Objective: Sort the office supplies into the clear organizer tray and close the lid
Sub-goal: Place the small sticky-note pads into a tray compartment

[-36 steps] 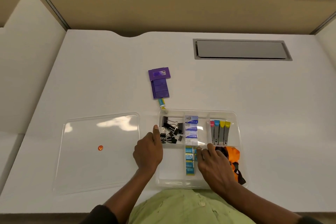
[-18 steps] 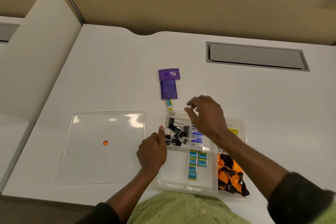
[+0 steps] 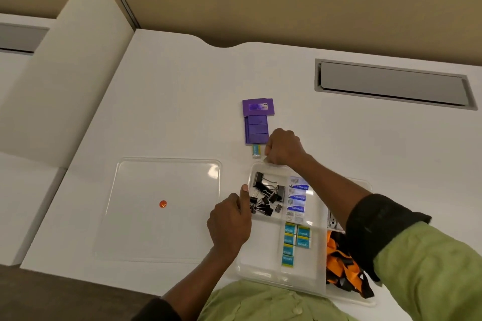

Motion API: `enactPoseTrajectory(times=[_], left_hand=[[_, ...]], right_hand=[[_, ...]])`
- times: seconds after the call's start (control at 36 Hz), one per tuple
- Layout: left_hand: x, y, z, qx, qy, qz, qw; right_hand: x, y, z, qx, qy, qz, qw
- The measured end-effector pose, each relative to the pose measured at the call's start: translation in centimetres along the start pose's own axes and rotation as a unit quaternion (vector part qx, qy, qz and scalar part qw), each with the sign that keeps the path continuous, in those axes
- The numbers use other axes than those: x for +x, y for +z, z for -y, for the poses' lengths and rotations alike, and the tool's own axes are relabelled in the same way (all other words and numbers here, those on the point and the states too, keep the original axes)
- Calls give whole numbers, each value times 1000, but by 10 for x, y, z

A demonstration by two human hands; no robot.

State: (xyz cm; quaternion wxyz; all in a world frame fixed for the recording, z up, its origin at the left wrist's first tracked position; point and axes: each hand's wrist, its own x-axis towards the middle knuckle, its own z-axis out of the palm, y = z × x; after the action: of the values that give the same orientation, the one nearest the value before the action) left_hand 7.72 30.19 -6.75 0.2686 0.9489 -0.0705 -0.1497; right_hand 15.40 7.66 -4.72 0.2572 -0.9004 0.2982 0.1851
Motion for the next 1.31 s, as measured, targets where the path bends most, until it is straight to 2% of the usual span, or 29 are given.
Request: enactPoseTrajectory(times=[0.11,0.19,0.36,0.61,0.75,0.89,0.97,1.06,1.14,1.22,1.31], left_hand=[[1,2,2,-5,-1,-2,1000],[1,2,1,-4,-1,0,1000],[1,3,3,3,-3,-3,1000],[0,2,1,11,10,-12,1000],[0,-1,0,15,8,-7,1000],[2,1,2,16,-7,1,1000],[1,-1,1,12,-7,3,1000],[1,-4,-3,19,-8,4,1000],[0,-7,-6,40,7,2,999],[-1,-11,-10,87,59,-12,994],[3,-12,-15,111,103,-30,988]], right_hand=[[-6,-2,-24,72,27,-94,993],[-10,1,-32,94,30,-129,987],[-12,11,-15,149,53,-140,977],[-12,21,23,-6,6,-112,994],[-13,17,18,-32,-9,-116,993],[-33,-3,-21,45,-18,-158,986],[-71,-26,-40,107,-57,-184,975],[-129,-41,-53,123,-110,-168,972],[-189,-34,-71,111,-159,-105,975],[-231,-8,-87,6,-195,-24,981],[-250,26,-97,-91,-220,0,971]])
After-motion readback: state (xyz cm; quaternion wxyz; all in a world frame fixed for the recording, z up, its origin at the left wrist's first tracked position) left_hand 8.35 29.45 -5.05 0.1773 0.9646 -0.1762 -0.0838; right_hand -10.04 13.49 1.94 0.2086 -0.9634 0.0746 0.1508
